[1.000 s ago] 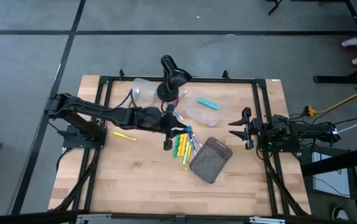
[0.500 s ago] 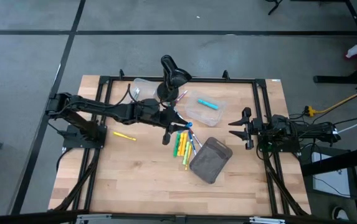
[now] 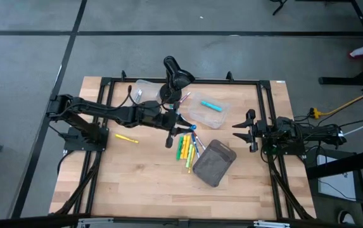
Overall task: Pick & Place Markers
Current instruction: Put the blue highlighter pen into the right transparent bin
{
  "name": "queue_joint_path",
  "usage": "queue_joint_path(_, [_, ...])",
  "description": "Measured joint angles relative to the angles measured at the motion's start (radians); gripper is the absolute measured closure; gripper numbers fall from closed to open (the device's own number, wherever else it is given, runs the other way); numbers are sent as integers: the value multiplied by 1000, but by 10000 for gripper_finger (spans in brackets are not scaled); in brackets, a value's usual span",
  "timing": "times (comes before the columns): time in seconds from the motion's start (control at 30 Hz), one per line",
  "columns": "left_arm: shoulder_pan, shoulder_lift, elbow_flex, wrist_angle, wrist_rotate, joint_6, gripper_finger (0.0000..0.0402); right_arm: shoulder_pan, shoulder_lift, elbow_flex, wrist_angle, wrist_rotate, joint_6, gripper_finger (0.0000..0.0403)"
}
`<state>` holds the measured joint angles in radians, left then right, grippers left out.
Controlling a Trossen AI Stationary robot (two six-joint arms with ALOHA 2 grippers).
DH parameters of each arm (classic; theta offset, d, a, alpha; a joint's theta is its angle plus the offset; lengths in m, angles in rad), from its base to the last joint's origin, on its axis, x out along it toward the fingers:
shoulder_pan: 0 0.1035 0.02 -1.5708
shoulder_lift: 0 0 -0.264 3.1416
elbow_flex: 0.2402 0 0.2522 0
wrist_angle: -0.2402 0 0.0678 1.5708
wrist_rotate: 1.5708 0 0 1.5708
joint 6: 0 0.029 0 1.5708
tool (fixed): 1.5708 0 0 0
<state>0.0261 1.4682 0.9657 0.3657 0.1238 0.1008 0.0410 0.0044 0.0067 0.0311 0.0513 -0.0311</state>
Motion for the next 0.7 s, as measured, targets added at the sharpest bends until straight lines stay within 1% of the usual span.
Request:
queue_joint_path(0.47, [0, 19, 0, 4, -124, 44, 344, 0, 0, 0, 0, 0, 0, 246])
queue_joint_path(0.7, [0, 19, 0, 1, -213, 45, 344, 0, 0, 0, 0, 0, 0, 246])
